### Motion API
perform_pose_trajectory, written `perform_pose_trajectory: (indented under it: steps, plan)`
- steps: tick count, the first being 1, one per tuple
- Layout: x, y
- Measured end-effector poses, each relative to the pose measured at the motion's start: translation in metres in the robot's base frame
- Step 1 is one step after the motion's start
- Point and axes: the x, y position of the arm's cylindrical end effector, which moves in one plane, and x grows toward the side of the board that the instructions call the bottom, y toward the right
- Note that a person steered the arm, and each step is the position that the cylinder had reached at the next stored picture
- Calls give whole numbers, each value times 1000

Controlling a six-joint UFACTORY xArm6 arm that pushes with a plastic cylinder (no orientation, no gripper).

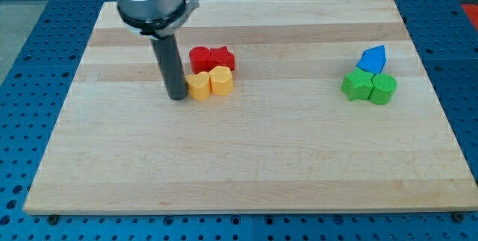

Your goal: Point your arm at the red circle

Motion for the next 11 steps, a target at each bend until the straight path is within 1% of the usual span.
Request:
perform_pose_trajectory:
  steps: [1,2,4,5,6,7,8,10,11]
  plan:
    - [0,25]
    - [0,34]
    - [0,26]
    - [0,3]
    - [-9,-31]
    - [-31,-52]
    - [-57,-56]
    - [-85,-33]
    - [-87,-25]
